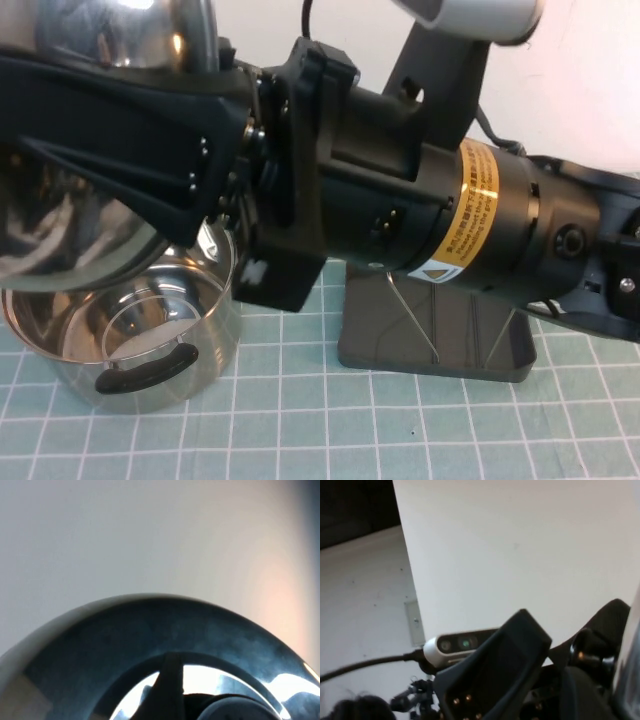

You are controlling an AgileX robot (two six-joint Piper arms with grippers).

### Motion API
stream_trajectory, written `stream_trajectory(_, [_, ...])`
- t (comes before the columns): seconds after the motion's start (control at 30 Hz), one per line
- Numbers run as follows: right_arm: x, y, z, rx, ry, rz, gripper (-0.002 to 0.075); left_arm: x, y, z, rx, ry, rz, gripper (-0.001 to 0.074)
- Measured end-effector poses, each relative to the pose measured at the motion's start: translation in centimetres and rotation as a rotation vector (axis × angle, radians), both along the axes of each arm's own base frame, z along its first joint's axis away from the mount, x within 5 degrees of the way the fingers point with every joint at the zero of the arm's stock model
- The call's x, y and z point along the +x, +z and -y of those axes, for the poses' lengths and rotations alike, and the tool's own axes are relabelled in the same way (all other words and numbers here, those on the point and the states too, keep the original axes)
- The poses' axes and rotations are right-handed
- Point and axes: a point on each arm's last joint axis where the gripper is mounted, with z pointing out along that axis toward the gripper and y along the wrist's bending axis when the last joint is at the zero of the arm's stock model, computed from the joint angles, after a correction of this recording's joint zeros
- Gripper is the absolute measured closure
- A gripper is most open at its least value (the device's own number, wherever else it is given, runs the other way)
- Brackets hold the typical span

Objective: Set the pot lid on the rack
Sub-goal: Hand over the pot lid, then place the pot lid on the pot rack

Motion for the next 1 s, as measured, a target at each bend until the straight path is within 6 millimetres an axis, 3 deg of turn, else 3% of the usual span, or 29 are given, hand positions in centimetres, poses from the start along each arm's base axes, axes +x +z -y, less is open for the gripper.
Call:
stream_trajectory(0.17, [0.3, -0.2, -0.2, -0.012, -0.11, 0.12, 0.06, 0.3, 0.1, -0.1, 0.033, 0.053, -0.027, 0.0045])
stream_trajectory(0.33, [0.9, 0.0, -0.1, 0.01, -0.252, 0.228, 0.0605, 0.9, 0.1, -0.4, 0.211, 0.217, -0.052, 0.0043])
stream_trajectory(0.57, [2.5, 0.1, 0.7, 0.009, -0.381, 0.279, 0.0607, -0.4, 0.2, -1.5, 0.342, 0.434, -0.024, 0.0043])
stream_trajectory(0.7, [4.3, -0.1, 1.7, -0.032, -0.462, 0.279, 0.0607, -1.5, 0.3, -1.8, 0.419, 0.519, 0.028, 0.0043])
stream_trajectory(0.83, [6.5, 0.7, 4.4, -0.107, -0.595, 0.283, 0.0607, -2.3, 0.0, -2.5, 0.476, 0.617, 0.018, 0.0046])
stream_trajectory(0.9, [7.3, 1.2, 5.9, -0.18, -0.668, 0.271, 0.0607, -2.7, -0.1, -2.9, 0.444, 0.639, -0.021, 0.0097])
stream_trajectory(1.0, [8.0, 1.6, 8.0, -0.326, -0.787, 0.208, 0.0607, -2.8, -0.9, -3.2, 0.378, 0.632, -0.086, 0.0279])
